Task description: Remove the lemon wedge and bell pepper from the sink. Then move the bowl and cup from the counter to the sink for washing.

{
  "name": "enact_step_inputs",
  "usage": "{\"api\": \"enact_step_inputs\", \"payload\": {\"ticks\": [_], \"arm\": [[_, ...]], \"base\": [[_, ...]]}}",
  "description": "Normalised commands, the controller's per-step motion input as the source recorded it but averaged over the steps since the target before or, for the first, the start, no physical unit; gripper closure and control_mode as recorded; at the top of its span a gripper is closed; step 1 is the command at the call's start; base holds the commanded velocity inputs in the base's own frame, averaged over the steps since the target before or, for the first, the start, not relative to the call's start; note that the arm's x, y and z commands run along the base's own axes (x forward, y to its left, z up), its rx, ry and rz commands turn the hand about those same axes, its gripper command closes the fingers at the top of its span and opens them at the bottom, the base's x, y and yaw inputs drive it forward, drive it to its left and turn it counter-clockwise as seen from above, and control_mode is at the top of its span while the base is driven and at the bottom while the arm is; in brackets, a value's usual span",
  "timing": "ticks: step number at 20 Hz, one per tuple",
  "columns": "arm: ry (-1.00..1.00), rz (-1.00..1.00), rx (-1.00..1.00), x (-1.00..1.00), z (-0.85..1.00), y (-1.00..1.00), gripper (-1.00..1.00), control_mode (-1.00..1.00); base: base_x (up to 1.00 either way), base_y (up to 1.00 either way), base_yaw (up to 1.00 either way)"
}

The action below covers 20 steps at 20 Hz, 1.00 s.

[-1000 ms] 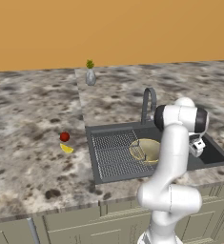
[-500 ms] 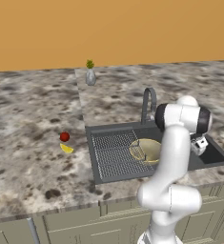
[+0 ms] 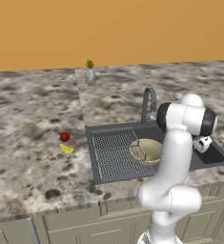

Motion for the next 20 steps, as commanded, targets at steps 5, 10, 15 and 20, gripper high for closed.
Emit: {"api": "enact_step_inputs", "payload": {"ticks": [5, 10, 15, 20], "arm": [[-0.01, 0.17, -0.06, -0.15, 0.36, 0.07, -1.0, -1.0], [0.0, 0.19, -0.07, -0.18, 0.33, 0.07, -1.0, -1.0], [0.0, 0.17, -0.12, -0.21, 0.33, 0.12, -1.0, -1.0], [0.0, 0.19, -0.13, -0.16, 0.26, 0.13, -1.0, -1.0]], "base": [[0.0, 0.0, 0.0], [0.0, 0.0, 0.0], [0.0, 0.0, 0.0], [0.0, 0.0, 0.0]]}}
